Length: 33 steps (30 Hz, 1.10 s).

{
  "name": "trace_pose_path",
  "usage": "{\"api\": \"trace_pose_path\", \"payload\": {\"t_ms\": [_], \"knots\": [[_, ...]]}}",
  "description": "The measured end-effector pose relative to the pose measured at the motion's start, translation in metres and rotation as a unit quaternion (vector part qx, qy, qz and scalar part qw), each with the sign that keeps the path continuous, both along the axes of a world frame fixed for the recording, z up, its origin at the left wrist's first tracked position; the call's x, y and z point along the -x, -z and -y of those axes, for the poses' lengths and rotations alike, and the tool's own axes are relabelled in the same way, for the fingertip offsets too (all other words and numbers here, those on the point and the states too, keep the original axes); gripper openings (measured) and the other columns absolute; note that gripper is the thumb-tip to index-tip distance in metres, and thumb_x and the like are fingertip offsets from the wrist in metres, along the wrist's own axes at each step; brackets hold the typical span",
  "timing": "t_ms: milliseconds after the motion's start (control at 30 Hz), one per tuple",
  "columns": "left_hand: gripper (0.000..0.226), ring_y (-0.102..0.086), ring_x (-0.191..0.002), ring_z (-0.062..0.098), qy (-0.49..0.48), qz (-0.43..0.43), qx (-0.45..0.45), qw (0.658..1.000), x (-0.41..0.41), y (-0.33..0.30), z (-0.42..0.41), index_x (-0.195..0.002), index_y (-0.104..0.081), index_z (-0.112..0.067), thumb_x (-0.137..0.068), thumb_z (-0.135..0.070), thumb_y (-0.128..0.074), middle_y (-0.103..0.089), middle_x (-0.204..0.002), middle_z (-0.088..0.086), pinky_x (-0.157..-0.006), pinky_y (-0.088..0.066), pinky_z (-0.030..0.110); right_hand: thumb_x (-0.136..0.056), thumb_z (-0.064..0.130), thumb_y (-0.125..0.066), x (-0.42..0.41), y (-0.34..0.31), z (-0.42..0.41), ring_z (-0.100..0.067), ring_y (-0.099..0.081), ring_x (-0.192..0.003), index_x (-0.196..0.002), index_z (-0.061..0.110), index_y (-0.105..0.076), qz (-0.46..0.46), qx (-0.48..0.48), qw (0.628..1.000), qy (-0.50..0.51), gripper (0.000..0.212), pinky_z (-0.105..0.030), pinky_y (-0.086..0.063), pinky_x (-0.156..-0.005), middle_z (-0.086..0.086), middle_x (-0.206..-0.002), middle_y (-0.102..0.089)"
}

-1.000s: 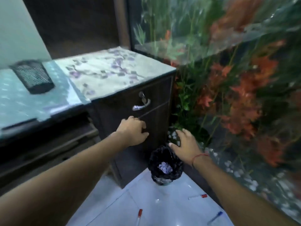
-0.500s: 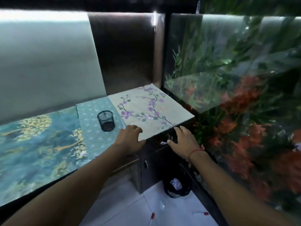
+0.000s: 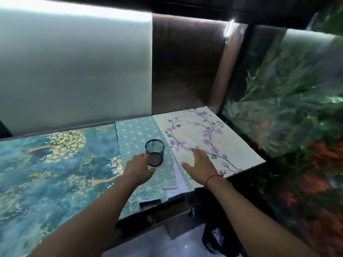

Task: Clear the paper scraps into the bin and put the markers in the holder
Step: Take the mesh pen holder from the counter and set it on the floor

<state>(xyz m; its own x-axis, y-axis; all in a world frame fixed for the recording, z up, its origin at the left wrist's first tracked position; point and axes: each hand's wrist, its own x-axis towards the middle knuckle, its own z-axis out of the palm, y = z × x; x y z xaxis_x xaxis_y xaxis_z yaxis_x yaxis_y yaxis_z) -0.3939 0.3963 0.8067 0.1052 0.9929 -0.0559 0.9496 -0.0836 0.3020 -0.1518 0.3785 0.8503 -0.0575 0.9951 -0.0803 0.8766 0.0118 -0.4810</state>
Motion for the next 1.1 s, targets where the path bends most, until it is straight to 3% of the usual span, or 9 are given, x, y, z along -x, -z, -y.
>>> {"api": "trace_pose_path", "payload": {"t_ms": [200, 433, 567, 800, 867, 933, 1000, 1100], "knots": [[0.086, -0.027, -0.139, 0.027, -0.018, -0.012, 0.061, 0.998, 0.026, 0.053, -0.029, -0.146, -0.029, -0.014, -0.08, -0.062, -0.057, -0.03, -0.153, 0.011, -0.11, -0.032, 0.045, -0.084, 0.053, -0.064, 0.059, 0.037, -0.058, -0.023, -0.021, -0.145, -0.152, 0.021, -0.017, -0.036, 0.03, 0.999, -0.019, 0.089, -0.04, -0.028, -0.114, -0.004, -0.159, -0.019], [0.097, -0.018, -0.142, 0.03, 0.003, -0.085, 0.08, 0.993, 0.023, 0.086, -0.028, -0.144, -0.028, -0.024, -0.066, -0.076, -0.054, -0.021, -0.155, 0.011, -0.108, -0.024, 0.058, -0.067, 0.057, -0.074, 0.114, 0.072, -0.097, -0.025, -0.03, -0.14, -0.152, 0.022, -0.009, -0.092, 0.043, 0.995, -0.001, 0.112, -0.043, -0.036, -0.111, -0.003, -0.156, -0.024], [0.092, -0.024, -0.137, 0.029, -0.019, -0.058, 0.09, 0.994, 0.019, 0.086, -0.033, -0.136, -0.037, -0.024, -0.062, -0.071, -0.063, -0.029, -0.149, 0.01, -0.105, -0.029, 0.058, -0.067, 0.043, -0.077, 0.12, 0.086, -0.101, -0.025, -0.043, -0.129, -0.145, 0.021, -0.022, -0.148, 0.011, 0.989, 0.029, 0.098, -0.04, -0.042, -0.106, -0.005, -0.145, -0.039], [0.091, -0.014, -0.142, 0.034, -0.045, -0.064, 0.148, 0.986, 0.011, 0.083, -0.037, -0.14, -0.032, -0.019, -0.069, -0.063, -0.068, -0.017, -0.155, 0.013, -0.108, -0.027, 0.061, -0.063, 0.03, -0.086, 0.088, 0.083, -0.073, -0.021, -0.049, -0.117, -0.136, 0.018, -0.036, -0.217, -0.04, 0.974, 0.06, 0.089, -0.027, -0.043, -0.097, -0.003, -0.131, -0.047], [0.078, -0.023, -0.138, 0.034, -0.059, -0.062, 0.162, 0.983, 0.007, 0.077, -0.035, -0.132, -0.041, -0.016, -0.071, -0.054, -0.071, -0.026, -0.15, 0.016, -0.106, -0.034, 0.056, -0.061, 0.027, -0.087, 0.065, 0.081, -0.053, -0.019, -0.048, -0.116, -0.134, 0.018, -0.038, -0.227, -0.056, 0.969, 0.074, 0.088, -0.025, -0.041, -0.097, -0.003, -0.131, -0.045], [0.045, -0.042, -0.123, 0.033, -0.071, -0.061, 0.142, 0.985, -0.01, 0.068, -0.028, -0.114, -0.054, -0.012, -0.077, -0.033, -0.068, -0.045, -0.133, 0.018, -0.098, -0.044, 0.048, -0.059, 0.025, -0.089, 0.033, 0.078, -0.029, -0.017, -0.049, -0.112, -0.132, 0.017, -0.041, -0.235, -0.074, 0.965, 0.092, 0.087, -0.023, -0.041, -0.096, -0.003, -0.129, -0.044], [0.027, -0.05, -0.112, 0.033, -0.065, -0.064, 0.094, 0.991, -0.03, 0.064, -0.016, -0.105, -0.059, -0.01, -0.079, -0.015, -0.058, -0.055, -0.118, 0.015, -0.091, -0.048, 0.042, -0.056, 0.022, -0.09, 0.004, 0.077, -0.004, -0.015, -0.05, -0.108, -0.129, 0.016, -0.044, -0.241, -0.092, 0.959, 0.12, 0.086, -0.021, -0.041, -0.094, -0.002, -0.125, -0.044], [0.015, -0.051, -0.101, 0.035, -0.001, 0.016, -0.032, 0.999, -0.087, 0.075, 0.02, -0.089, -0.066, -0.008, -0.079, -0.014, -0.057, -0.064, -0.099, 0.013, -0.081, -0.047, 0.042, -0.053, 0.016, -0.091, -0.053, 0.081, 0.042, -0.012, -0.049, -0.103, -0.126, 0.012, -0.048, -0.25, -0.125, 0.946, 0.163, 0.085, -0.014, -0.04, -0.092, -0.004, -0.121, -0.045]]}}
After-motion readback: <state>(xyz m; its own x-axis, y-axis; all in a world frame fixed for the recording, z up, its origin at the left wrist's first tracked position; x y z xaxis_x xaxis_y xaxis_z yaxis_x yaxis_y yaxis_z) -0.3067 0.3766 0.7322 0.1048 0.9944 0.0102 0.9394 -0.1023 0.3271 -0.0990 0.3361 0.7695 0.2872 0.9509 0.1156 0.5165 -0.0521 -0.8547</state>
